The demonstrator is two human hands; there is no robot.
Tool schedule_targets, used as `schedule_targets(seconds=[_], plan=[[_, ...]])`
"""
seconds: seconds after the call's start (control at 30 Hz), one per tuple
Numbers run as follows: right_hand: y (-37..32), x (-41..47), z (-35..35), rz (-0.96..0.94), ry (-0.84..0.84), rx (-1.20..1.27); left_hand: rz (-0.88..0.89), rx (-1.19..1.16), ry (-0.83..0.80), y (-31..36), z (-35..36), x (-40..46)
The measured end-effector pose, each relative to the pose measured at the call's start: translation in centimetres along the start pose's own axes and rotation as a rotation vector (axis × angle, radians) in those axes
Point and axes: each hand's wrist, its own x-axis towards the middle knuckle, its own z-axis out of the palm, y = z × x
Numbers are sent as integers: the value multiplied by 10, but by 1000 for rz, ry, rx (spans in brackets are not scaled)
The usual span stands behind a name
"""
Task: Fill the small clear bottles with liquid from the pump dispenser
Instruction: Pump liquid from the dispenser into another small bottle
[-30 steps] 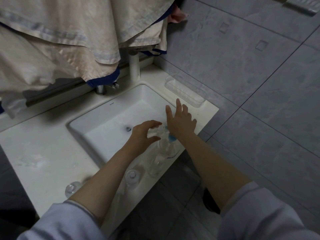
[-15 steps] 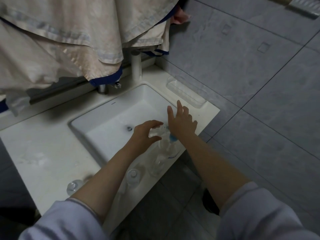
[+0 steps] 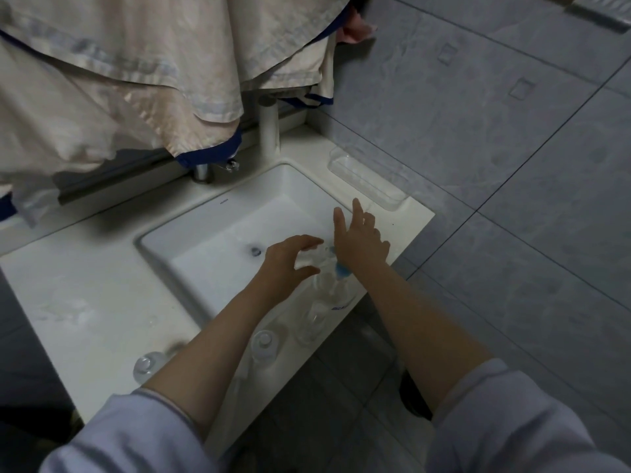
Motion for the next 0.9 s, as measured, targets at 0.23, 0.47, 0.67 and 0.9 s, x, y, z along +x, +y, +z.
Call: schedule_targets(seconds=[0.23, 0.47, 0.67, 0.9], plan=[[1, -3, 5, -8, -37, -46, -10, -48, -27, 2, -4, -7], [0, 0, 2, 3, -13, -20, -46, -26, -46, 7, -2, -3], [0, -2, 3, 2, -63, -66, -54, -145, -62, -5, -2, -7], [-2, 1, -2, 8, -51, -21, -48, -160, -65, -3, -3, -5]])
